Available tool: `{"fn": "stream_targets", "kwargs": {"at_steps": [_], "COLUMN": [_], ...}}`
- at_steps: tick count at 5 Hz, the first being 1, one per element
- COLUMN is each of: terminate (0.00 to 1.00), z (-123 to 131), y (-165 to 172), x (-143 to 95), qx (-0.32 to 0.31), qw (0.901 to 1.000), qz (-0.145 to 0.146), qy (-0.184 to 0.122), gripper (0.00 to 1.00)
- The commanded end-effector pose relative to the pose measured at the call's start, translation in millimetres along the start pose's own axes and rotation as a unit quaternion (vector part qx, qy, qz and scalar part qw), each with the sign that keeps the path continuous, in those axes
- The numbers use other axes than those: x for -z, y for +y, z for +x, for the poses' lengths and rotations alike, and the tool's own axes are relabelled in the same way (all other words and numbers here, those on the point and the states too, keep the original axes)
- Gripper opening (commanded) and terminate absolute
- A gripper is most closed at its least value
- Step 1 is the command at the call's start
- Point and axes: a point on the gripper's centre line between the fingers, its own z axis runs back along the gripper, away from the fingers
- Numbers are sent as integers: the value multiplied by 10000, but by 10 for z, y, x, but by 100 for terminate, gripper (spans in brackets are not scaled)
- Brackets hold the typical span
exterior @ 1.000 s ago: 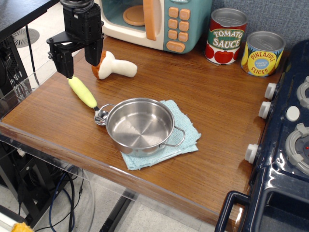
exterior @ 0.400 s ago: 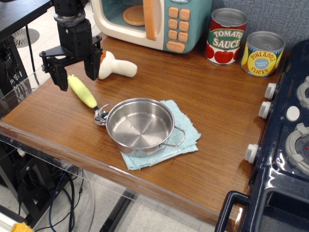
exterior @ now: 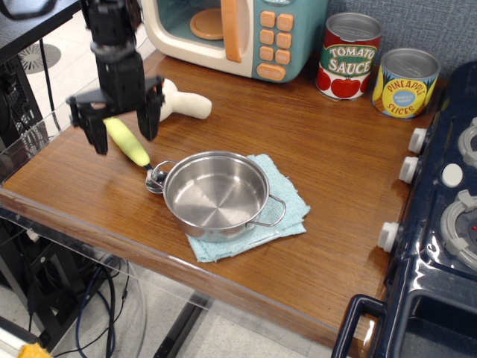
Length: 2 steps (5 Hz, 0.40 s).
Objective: Put the spoon closer to the black stove, in between the cans and the pot, with the metal part of the spoon facing the stove.
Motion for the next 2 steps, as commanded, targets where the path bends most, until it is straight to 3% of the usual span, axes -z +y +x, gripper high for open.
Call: {"fn": "stream_targets", "kwargs": {"at_steps": [1,2], "terminate": [0,0], "z": [-108,-109], "y": [89,100], "x": [33,70], "qx": [122,143], "qw": [9998,9998], "qz": [-32,27], "qy": [142,124], "gripper": [100,0]}}
